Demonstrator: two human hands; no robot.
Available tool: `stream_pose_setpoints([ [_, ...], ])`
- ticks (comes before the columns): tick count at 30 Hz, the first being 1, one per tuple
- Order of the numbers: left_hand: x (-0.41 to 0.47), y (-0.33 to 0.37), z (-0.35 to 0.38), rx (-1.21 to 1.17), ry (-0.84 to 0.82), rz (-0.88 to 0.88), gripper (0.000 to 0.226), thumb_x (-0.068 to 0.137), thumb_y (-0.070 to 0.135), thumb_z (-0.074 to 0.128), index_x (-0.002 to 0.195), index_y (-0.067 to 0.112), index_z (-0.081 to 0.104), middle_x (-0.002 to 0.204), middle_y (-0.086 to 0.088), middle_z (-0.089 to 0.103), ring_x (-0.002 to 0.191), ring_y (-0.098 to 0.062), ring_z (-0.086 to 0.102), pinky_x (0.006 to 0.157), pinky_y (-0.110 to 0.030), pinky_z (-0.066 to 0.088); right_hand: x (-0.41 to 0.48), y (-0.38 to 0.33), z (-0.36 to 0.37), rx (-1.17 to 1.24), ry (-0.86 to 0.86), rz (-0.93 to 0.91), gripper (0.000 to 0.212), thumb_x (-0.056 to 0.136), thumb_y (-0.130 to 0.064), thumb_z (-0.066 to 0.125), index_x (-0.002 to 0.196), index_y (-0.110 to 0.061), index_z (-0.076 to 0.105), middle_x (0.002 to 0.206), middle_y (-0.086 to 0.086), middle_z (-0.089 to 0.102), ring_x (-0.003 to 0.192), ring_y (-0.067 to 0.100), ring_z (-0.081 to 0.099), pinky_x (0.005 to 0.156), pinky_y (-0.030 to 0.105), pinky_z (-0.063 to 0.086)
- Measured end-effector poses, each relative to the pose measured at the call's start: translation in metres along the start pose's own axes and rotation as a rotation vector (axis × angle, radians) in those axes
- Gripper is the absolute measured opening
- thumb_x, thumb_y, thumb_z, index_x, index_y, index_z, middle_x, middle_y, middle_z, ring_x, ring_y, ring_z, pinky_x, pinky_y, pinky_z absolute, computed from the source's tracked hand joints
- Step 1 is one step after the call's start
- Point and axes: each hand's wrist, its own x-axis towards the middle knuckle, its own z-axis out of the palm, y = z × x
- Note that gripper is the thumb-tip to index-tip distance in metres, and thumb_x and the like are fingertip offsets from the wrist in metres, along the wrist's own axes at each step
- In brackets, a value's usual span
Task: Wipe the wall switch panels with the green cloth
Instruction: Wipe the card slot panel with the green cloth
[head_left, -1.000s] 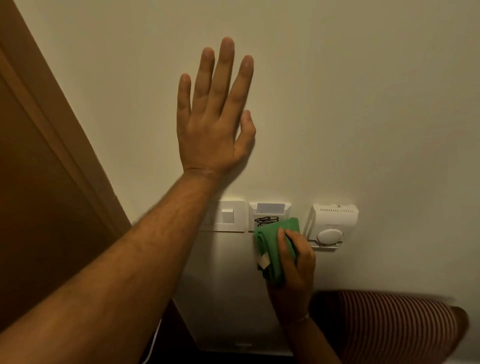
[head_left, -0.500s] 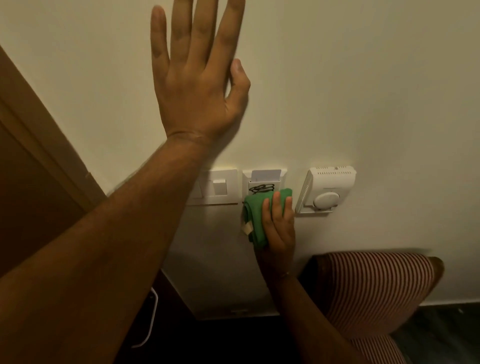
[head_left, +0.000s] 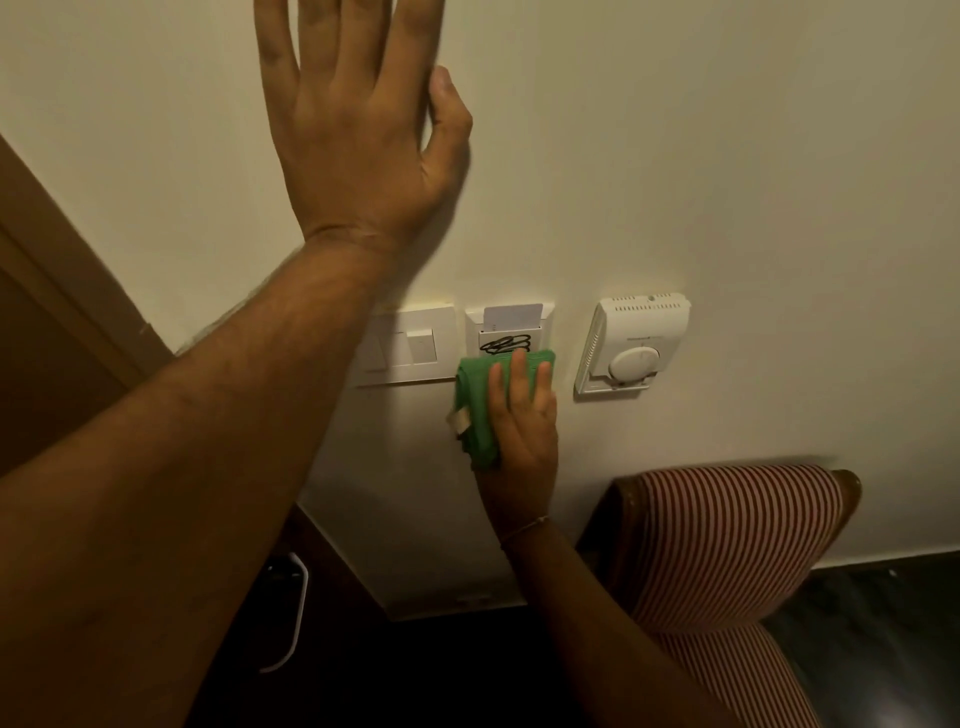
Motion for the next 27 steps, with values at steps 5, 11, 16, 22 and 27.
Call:
stream_pose_setpoints([
  [5, -0.002, 0.000, 0.002, -0.011, 0.014, 0.003, 0.048, 0.104, 0.030, 0.059, 0.148, 0.010, 0.059, 0.149, -0.019, 0.058, 0.139, -0.043, 0.051, 0.115, -0.066, 0.037, 0.001, 0.003, 0.005, -0.077, -0.033, -0.133, 0.097, 0.090, -0.028, 0.084, 0.164, -0.019, 0.022, 0.175, -0.002, 0.012, 0.166, 0.024, 0.005, 0.136, 0.045, 0.008],
  [11, -0.003, -0.005, 0.009, -0.019, 0.079, 0.014, 0.044, 0.102, 0.031, 0.061, 0.141, 0.011, 0.065, 0.141, -0.016, 0.065, 0.133, -0.037, 0.054, 0.112, -0.064, 0.041, -0.001, 0.019, -0.005, -0.042, 0.117, 0.085, 0.056, 0.114, -0.038, 0.048, 0.162, -0.013, 0.031, 0.173, 0.011, 0.019, 0.166, 0.031, 0.005, 0.130, 0.060, 0.026],
  [16, -0.003, -0.005, 0.012, -0.034, 0.091, 0.016, 0.042, 0.101, 0.032, 0.061, 0.138, 0.012, 0.067, 0.139, -0.014, 0.067, 0.131, -0.033, 0.053, 0.112, -0.062, 0.042, 0.001, -0.008, 0.011, 0.016, 0.044, -0.033, 0.076, 0.100, -0.030, 0.066, 0.162, -0.018, 0.023, 0.174, 0.003, 0.013, 0.166, 0.025, 0.001, 0.135, 0.046, 0.010],
  [22, -0.002, -0.005, 0.009, -0.021, 0.089, 0.029, 0.044, 0.101, 0.032, 0.061, 0.140, 0.011, 0.066, 0.141, -0.015, 0.065, 0.132, -0.037, 0.057, 0.112, -0.064, 0.042, 0.000, 0.000, 0.009, -0.056, 0.027, -0.102, 0.081, 0.098, -0.031, 0.071, 0.163, -0.019, 0.024, 0.173, 0.003, 0.016, 0.166, 0.026, 0.005, 0.136, 0.044, 0.009],
  [27, -0.003, -0.006, 0.013, -0.047, 0.124, 0.015, 0.038, 0.099, 0.032, 0.063, 0.131, 0.012, 0.071, 0.131, -0.011, 0.071, 0.125, -0.026, 0.050, 0.112, -0.055, 0.044, 0.000, 0.011, 0.002, -0.056, 0.135, 0.119, 0.079, 0.101, -0.025, 0.072, 0.164, -0.019, 0.025, 0.172, 0.011, 0.020, 0.166, 0.030, 0.007, 0.132, 0.055, 0.021],
])
